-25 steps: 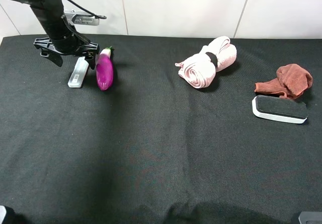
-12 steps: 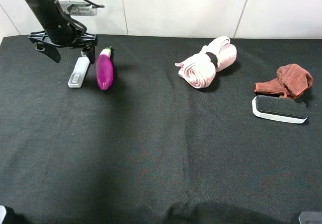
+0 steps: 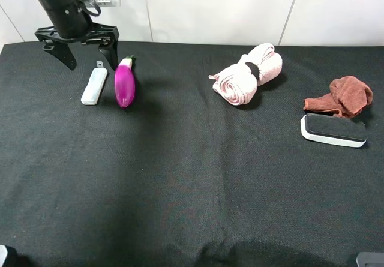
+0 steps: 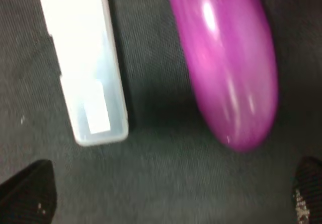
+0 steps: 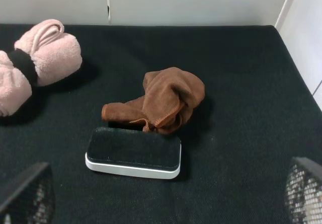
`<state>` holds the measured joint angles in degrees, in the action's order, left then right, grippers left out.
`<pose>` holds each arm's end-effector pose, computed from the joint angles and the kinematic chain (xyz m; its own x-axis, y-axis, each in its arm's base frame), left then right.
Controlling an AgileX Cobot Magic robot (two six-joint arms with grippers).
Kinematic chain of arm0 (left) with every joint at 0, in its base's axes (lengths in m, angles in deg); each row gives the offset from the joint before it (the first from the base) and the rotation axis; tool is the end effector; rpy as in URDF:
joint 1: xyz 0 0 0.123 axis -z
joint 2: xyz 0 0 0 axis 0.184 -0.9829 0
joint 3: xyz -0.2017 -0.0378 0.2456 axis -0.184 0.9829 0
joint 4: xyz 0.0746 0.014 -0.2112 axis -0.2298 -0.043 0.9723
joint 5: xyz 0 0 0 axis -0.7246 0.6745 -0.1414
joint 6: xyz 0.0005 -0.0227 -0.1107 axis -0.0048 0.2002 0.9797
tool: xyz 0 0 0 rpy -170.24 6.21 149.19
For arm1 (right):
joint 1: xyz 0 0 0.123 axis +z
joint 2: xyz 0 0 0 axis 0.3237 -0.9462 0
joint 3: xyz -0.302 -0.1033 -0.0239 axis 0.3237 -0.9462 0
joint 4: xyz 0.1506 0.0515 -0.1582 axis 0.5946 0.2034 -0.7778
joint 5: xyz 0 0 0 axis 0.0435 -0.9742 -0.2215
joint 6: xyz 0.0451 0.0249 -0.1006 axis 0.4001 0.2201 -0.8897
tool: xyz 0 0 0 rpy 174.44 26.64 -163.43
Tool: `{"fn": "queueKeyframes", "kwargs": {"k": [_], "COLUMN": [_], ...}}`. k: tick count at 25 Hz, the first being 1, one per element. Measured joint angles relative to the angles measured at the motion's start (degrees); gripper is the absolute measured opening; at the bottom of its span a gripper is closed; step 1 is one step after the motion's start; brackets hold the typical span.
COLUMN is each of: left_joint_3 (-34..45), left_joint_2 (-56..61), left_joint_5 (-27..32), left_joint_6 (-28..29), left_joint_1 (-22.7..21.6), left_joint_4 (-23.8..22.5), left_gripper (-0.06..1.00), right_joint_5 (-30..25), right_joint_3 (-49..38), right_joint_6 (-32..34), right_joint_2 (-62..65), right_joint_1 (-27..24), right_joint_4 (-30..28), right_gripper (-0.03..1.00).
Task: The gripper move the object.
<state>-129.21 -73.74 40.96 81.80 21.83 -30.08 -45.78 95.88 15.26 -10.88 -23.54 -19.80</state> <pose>0.4028 -0.0924 0.2207 -0.9877 0.0624 -0.1435 0.0808 0.9887 -0.1264 -0.0437 0.0050 0.2571 -0.4199 -0.0076 -0.9075 0.0524 0.9981 -0.0326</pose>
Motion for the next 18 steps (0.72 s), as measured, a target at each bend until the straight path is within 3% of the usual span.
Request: {"fn": "queueKeyframes", "kwargs": {"k": [8, 18], "left_joint_3": [-0.5, -0.5], "left_joint_2": [6.3, 14.2], "left_joint_5": [7.0, 7.5], "left_joint_6": [-0.7, -0.9], "left_joint_1": [0.0, 0.4], "left_joint_4": [-0.3, -1.3], "left_gripper": [0.99, 0.99], "right_joint_5": [0.0, 0.0], "right_joint_3": [0.0, 0.0], "right_joint_6": [0.0, 0.0], "right_joint_2": [0.0, 0.0], "right_joint_1": [0.0, 0.0], "right_joint_4": [0.0, 0.0], "right_gripper": [0.69, 0.69]}}
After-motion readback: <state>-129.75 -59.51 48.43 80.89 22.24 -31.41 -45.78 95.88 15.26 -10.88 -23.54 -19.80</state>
